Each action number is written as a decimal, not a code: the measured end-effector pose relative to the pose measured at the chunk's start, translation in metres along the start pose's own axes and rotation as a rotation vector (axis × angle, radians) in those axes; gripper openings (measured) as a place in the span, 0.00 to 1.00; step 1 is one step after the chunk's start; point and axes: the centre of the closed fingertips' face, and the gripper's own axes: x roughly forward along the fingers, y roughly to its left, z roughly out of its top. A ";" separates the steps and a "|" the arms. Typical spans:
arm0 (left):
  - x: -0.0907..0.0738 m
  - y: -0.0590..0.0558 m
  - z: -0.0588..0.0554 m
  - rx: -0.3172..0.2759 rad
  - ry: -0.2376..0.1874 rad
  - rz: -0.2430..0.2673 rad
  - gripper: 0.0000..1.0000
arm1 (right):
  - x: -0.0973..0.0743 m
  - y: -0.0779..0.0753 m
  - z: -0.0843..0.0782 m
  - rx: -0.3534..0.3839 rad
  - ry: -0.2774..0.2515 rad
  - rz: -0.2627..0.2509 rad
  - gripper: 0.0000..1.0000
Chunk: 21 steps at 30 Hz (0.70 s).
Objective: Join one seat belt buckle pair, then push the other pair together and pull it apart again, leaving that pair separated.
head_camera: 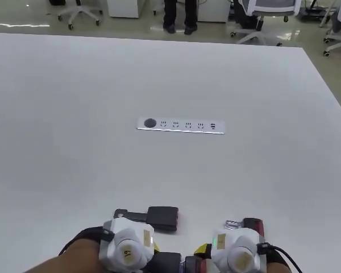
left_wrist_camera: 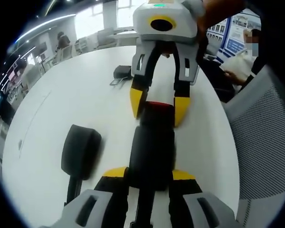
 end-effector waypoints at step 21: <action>0.001 -0.004 0.002 0.056 0.002 -0.033 0.33 | 0.003 0.001 0.003 -0.016 0.001 0.000 0.32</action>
